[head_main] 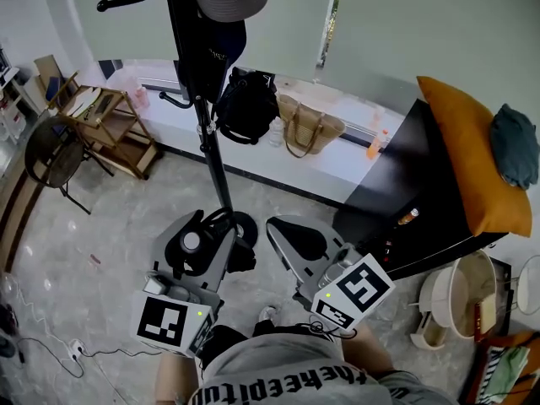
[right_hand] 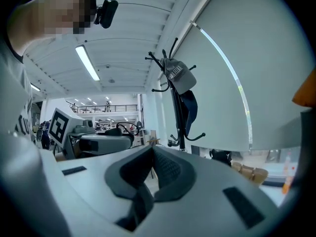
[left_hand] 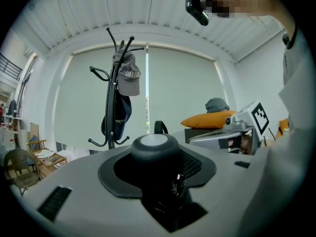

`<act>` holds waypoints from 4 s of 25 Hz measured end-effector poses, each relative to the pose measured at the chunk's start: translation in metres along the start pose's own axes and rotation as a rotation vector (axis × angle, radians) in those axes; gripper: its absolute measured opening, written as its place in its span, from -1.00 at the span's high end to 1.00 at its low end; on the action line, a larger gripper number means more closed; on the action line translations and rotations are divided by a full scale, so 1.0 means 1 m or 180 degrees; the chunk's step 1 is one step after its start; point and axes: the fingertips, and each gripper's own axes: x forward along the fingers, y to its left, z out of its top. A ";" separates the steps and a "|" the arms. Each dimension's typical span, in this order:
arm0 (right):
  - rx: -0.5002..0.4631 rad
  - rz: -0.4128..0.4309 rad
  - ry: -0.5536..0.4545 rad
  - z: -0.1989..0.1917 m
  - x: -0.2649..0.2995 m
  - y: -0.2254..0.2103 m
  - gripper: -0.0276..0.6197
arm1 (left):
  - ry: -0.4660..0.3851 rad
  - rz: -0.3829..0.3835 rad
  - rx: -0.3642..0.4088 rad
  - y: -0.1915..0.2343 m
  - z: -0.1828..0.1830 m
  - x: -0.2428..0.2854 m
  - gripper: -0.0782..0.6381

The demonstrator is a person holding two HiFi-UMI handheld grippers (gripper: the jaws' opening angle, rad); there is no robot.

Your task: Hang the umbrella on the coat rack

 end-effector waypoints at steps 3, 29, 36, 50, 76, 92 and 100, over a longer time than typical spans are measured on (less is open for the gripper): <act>0.0051 0.0057 -0.0004 -0.001 -0.001 -0.004 0.88 | 0.0010 0.0058 0.0001 -0.001 0.000 0.002 0.22; 0.0137 0.0290 0.0075 -0.008 0.044 -0.008 0.88 | 0.0130 0.0295 -0.0028 0.036 -0.007 0.007 0.22; 0.0145 0.0205 0.0051 -0.004 0.059 -0.009 0.88 | 0.0136 0.0224 -0.0001 0.053 -0.005 0.012 0.22; 0.0188 -0.0099 0.0066 -0.005 0.094 -0.023 0.88 | 0.0313 -0.0122 -0.0028 0.086 -0.016 0.040 0.22; 0.0224 -0.0675 0.0158 -0.014 0.135 -0.047 0.88 | 0.0397 -0.0763 0.0012 0.121 -0.046 0.094 0.22; 0.0275 -0.0996 0.0217 -0.021 0.136 -0.060 0.88 | 0.0497 -0.1027 0.0087 0.123 -0.068 0.118 0.22; 0.0306 -0.1062 0.0240 -0.025 0.139 -0.064 0.88 | 0.0516 -0.1065 0.0070 0.127 -0.073 0.125 0.22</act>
